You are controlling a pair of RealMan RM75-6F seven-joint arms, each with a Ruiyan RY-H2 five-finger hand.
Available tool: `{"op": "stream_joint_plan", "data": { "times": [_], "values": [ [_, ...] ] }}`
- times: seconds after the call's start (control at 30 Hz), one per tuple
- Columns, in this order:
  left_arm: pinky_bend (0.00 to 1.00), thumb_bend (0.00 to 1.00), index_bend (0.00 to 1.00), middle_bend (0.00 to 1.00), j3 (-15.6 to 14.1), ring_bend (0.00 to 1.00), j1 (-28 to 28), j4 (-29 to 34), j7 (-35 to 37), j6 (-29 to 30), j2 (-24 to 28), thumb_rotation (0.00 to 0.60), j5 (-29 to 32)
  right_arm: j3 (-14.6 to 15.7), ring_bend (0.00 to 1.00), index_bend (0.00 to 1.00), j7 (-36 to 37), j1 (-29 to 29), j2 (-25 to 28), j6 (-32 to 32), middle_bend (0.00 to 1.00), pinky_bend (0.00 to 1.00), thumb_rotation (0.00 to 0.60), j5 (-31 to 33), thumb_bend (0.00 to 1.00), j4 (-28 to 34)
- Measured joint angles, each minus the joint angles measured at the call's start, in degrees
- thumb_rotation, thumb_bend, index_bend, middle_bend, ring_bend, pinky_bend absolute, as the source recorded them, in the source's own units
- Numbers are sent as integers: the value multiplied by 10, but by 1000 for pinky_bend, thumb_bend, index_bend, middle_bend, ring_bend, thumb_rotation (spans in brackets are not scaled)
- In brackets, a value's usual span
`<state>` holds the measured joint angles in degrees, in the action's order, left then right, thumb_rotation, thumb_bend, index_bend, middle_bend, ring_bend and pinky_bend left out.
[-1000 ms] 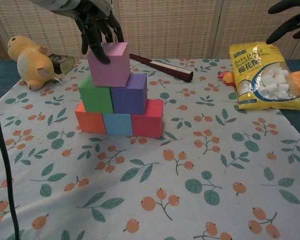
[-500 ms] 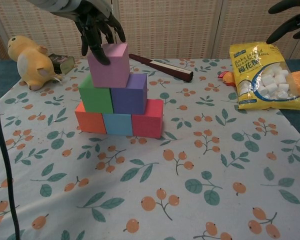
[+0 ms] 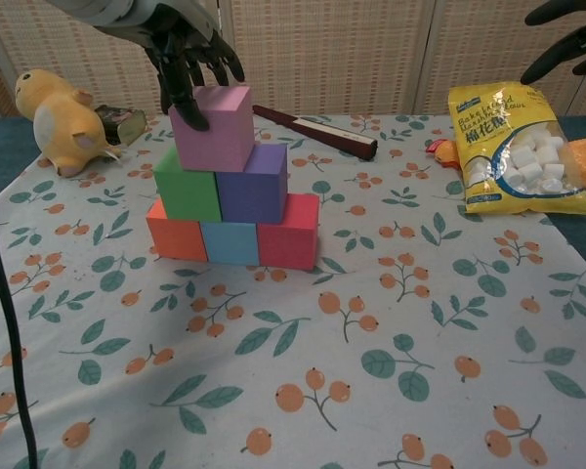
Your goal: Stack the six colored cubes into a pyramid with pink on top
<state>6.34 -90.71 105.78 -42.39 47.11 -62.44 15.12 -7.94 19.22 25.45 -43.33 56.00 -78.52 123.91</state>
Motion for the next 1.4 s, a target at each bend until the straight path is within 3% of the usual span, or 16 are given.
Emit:
{"op": "stream_joint_plan", "data": {
  "times": [0.23, 0.53, 0.7, 0.93, 1.13, 1.27, 1.4],
  "values": [
    [283, 299, 0, 0, 2, 2, 0, 7, -3, -5, 6, 600, 7, 0, 0, 0, 4, -1, 2, 0, 188, 0, 600, -3, 241, 0],
    [137, 297, 0, 0, 7, 0, 18, 30, 7, -19, 40, 600, -42, 1, 0, 0, 11, -5, 4, 5, 188, 0, 600, -10, 241, -1],
    [104, 295, 10, 0, 10, 0, 44, 38, 25, -31, 54, 600, -122, 2, 0, 0, 12, -7, 6, 10, 188, 0, 600, -15, 241, 2],
    [124, 289, 141, 79, 25, 21, 107, 53, 87, -2, 67, 600, -260, 3, 0, 0, 16, -20, 14, 30, 188, 0, 600, -18, 241, 0],
    [130, 285, 171, 129, 28, 49, 212, 80, 162, 99, 89, 600, -411, 5, 0, 0, 27, -47, 26, 74, 189, 21, 600, -23, 242, -14],
    [135, 283, 185, 149, 21, 64, 308, 91, 249, 141, 122, 600, -507, 6, 76, 44, 28, -69, 25, 117, 227, 162, 600, -25, 243, -38],
    [137, 284, 199, 166, 4, 76, 397, 87, 324, 176, 148, 600, -589, 9, 105, 107, 1, -92, 8, 169, 244, 189, 600, -37, 259, -86]
  ]
}}
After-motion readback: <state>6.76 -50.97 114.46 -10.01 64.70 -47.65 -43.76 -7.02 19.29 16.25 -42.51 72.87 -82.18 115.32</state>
